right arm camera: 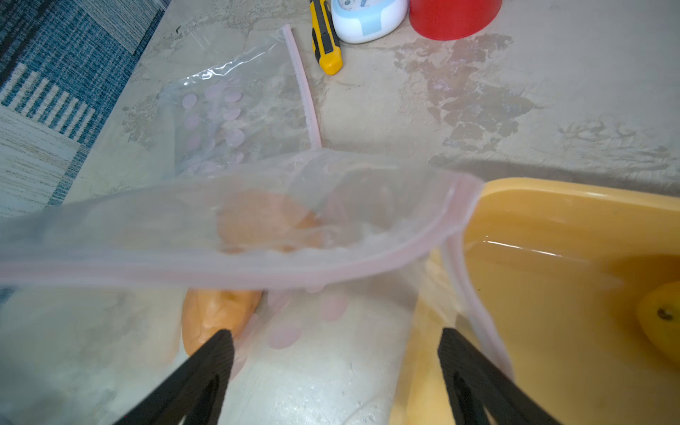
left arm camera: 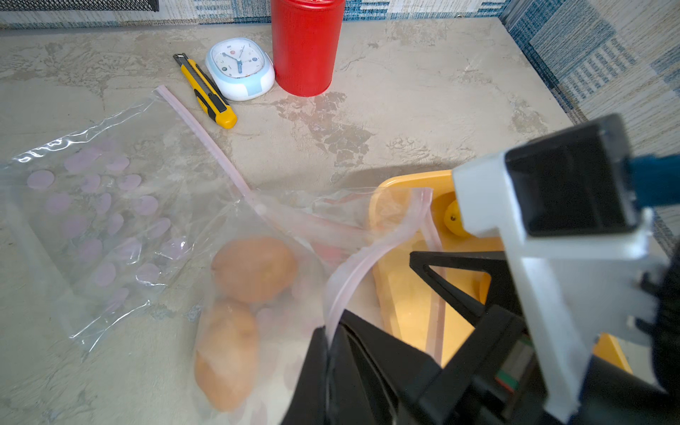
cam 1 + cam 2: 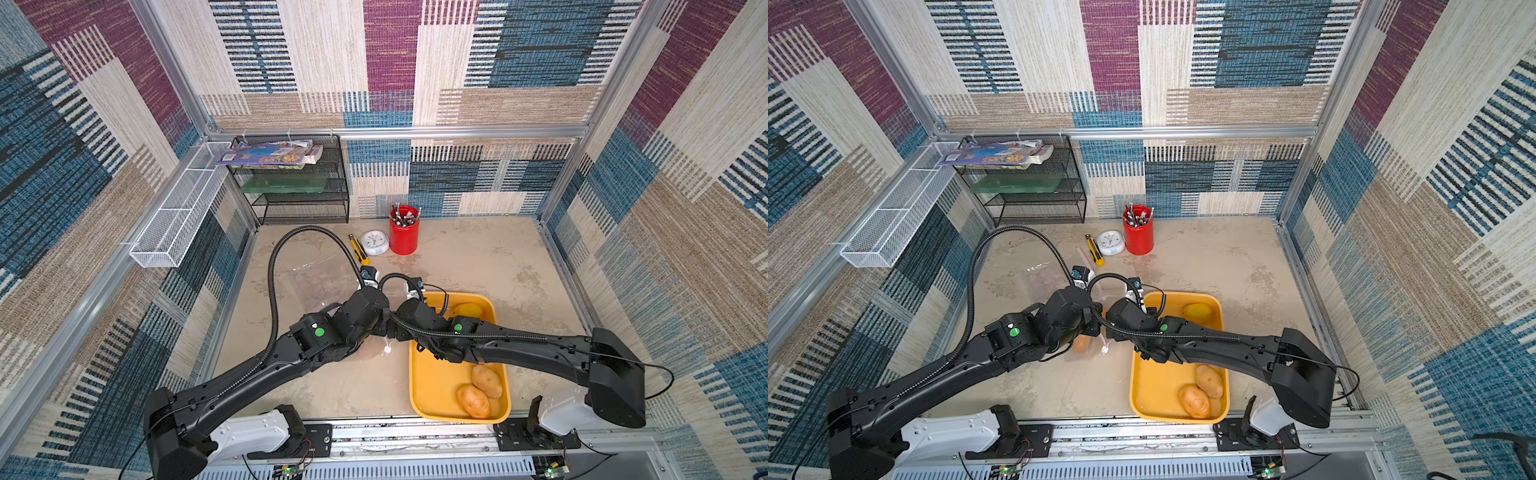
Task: Put the potatoes into a zipper bag and zip it
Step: Place the potato into the zipper food storage bag, then pick up the potato from the basket.
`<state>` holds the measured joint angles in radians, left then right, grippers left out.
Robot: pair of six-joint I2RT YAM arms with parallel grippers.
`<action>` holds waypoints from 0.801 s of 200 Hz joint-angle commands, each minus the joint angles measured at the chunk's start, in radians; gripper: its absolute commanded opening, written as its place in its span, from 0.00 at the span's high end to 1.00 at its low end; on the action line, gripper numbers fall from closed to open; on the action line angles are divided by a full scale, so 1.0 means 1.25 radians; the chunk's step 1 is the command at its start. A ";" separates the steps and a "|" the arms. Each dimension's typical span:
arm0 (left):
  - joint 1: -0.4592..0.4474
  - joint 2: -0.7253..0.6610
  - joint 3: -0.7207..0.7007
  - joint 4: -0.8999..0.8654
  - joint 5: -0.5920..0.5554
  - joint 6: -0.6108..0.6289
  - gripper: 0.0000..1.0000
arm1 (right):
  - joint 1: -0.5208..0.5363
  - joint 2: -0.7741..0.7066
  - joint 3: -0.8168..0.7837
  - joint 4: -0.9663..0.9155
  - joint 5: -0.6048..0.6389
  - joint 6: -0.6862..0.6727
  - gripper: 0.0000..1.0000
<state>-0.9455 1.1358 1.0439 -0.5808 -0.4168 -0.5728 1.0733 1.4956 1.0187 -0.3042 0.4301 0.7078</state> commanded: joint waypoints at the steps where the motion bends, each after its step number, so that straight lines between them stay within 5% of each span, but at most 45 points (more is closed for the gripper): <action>1: 0.000 -0.005 -0.001 0.009 -0.018 -0.005 1.00 | 0.003 -0.032 -0.011 0.029 0.017 -0.019 0.10; 104: 0.000 0.004 -0.002 0.014 -0.013 -0.006 1.00 | -0.020 -0.351 -0.176 0.054 0.045 -0.035 0.01; 160: 0.001 0.002 -0.003 0.012 -0.015 -0.006 1.00 | -0.187 -0.533 -0.329 -0.004 0.083 0.013 0.04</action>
<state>-0.9455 1.1397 1.0412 -0.5800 -0.4164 -0.5728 0.9138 0.8928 0.6796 -0.2752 0.5102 0.6960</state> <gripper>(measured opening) 0.050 0.965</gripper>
